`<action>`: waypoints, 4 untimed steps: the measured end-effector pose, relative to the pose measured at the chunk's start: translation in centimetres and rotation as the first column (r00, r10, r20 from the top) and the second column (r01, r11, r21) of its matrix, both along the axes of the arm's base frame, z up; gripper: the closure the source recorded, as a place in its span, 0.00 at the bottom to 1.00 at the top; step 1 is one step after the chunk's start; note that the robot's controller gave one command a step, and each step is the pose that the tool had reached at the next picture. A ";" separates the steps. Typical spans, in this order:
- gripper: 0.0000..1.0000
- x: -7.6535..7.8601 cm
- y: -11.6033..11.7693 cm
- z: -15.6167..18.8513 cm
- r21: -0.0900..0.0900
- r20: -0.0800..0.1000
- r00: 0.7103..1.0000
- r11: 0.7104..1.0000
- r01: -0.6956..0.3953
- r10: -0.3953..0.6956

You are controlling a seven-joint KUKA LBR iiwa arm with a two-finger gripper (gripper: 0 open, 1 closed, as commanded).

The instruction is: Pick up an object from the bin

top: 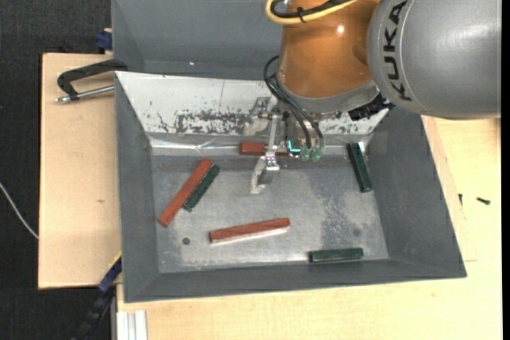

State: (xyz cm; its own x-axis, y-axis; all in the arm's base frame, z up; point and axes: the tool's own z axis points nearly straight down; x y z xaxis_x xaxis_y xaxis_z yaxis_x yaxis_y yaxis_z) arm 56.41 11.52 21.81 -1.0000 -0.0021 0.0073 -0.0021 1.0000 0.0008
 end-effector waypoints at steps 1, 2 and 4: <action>0.00 0.1 0.0 0.2 0.000 0.004 1.000 1.000 0.000 0.000; 0.00 0.9 0.0 1.5 0.000 0.008 0.999 0.999 -0.052 0.052; 0.00 -0.4 0.5 -7.7 0.001 0.012 0.992 0.992 -0.128 0.128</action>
Offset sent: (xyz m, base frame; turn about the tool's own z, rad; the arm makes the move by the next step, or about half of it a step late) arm 0.0302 -0.0019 0.0453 -0.1727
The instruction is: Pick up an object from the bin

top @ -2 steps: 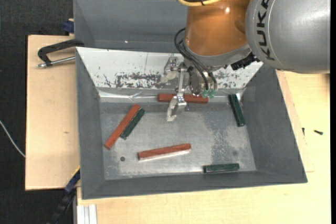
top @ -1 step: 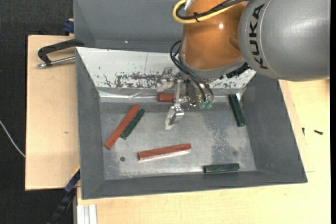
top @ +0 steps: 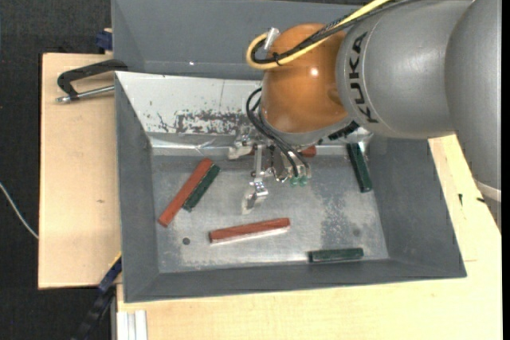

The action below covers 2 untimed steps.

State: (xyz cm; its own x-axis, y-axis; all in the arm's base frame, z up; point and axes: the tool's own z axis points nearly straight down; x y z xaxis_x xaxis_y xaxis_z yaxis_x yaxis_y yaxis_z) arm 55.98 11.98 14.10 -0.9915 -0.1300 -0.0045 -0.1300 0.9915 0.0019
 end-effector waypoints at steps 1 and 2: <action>0.00 1.5 1.3 -5.1 -0.001 0.000 0.993 0.993 -0.116 0.116; 0.00 1.2 2.8 -5.9 -0.005 0.026 0.993 0.994 -0.113 0.113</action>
Offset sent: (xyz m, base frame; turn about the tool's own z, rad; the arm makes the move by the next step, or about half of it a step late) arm 0.0003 0.0328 -0.0710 -0.1197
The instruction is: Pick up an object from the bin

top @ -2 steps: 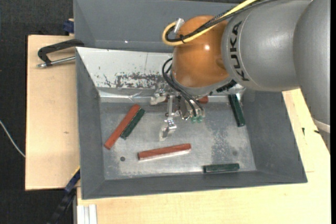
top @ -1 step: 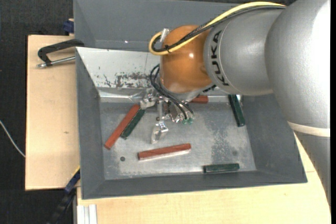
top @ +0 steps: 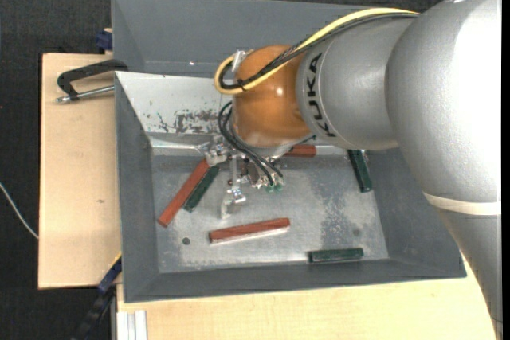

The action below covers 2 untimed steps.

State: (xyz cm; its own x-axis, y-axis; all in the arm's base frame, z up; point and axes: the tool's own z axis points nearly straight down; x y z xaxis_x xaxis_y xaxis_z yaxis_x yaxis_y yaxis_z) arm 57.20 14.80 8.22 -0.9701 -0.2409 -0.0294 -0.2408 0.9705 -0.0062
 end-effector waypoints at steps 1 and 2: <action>0.00 0.8 1.8 -0.1 0.000 -0.001 0.994 0.994 -0.113 0.113; 1.00 1.2 6.3 -0.5 -0.004 -0.034 0.976 0.976 -0.216 0.216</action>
Offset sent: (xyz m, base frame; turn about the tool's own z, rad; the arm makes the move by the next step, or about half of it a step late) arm 0.0092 0.0632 -0.0122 -0.2176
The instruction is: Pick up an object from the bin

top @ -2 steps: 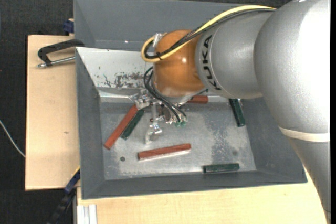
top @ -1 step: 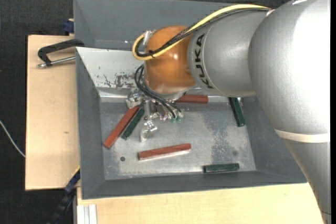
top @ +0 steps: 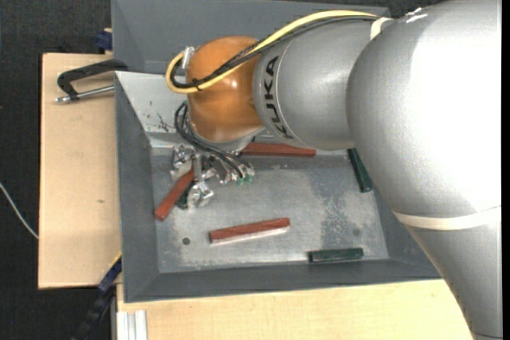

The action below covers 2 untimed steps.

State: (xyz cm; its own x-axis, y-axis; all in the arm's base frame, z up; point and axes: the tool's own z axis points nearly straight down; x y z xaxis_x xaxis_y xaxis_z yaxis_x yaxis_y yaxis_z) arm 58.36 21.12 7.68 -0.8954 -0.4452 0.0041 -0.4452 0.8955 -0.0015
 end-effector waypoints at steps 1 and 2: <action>1.00 0.0 0.0 0.0 0.000 0.000 1.000 1.000 0.000 0.000; 0.00 -0.1 -0.6 5.8 0.005 0.004 1.000 1.000 0.013 -0.013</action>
Offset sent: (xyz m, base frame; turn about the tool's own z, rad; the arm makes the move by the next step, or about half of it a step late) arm 0.0015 -0.0192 0.1662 0.0317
